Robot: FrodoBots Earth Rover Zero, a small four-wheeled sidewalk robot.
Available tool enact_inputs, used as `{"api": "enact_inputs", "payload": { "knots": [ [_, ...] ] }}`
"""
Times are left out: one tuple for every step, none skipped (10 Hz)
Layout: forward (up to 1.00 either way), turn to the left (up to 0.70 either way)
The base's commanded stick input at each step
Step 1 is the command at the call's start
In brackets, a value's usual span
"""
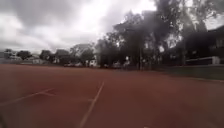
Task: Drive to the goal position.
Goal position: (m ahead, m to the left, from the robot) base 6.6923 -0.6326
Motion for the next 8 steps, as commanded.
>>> {"api": "enact_inputs", "payload": {
  "knots": [
    [0.7,0.0],
    [0.7,0.0],
    [0.7,0.0],
    [0.7,0.0],
    [0.7,0.0],
    [0.7,0.0],
    [0.7,0.0],
    [0.7,0.0]
  ]
}}
